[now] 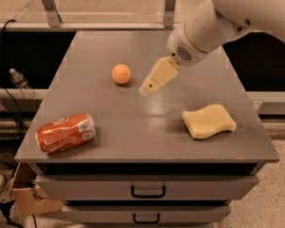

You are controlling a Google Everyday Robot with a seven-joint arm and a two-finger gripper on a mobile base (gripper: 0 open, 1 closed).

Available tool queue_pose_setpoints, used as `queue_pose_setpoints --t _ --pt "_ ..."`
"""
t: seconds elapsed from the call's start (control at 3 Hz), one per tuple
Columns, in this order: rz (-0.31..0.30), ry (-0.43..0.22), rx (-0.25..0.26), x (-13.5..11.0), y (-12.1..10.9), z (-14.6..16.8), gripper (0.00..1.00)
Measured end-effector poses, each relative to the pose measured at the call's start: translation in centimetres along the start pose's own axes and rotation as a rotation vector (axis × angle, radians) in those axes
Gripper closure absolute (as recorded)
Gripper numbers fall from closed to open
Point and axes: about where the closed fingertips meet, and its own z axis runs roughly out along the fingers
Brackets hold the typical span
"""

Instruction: Move orange near coke can

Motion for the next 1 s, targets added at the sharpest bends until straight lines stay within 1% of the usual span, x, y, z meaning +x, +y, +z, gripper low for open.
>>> queue_pose_setpoints --t 0.33,0.67,1.0 --pt "-0.093 0.000 -0.057 -2.6 1.9 3.5 0.00" --pt "-0.141 0.006 -0.072 -4.2 2.5 6.3 0.00" --pt "-0.140 -0.005 -0.059 -5.5 1.4 8.5 0.00"
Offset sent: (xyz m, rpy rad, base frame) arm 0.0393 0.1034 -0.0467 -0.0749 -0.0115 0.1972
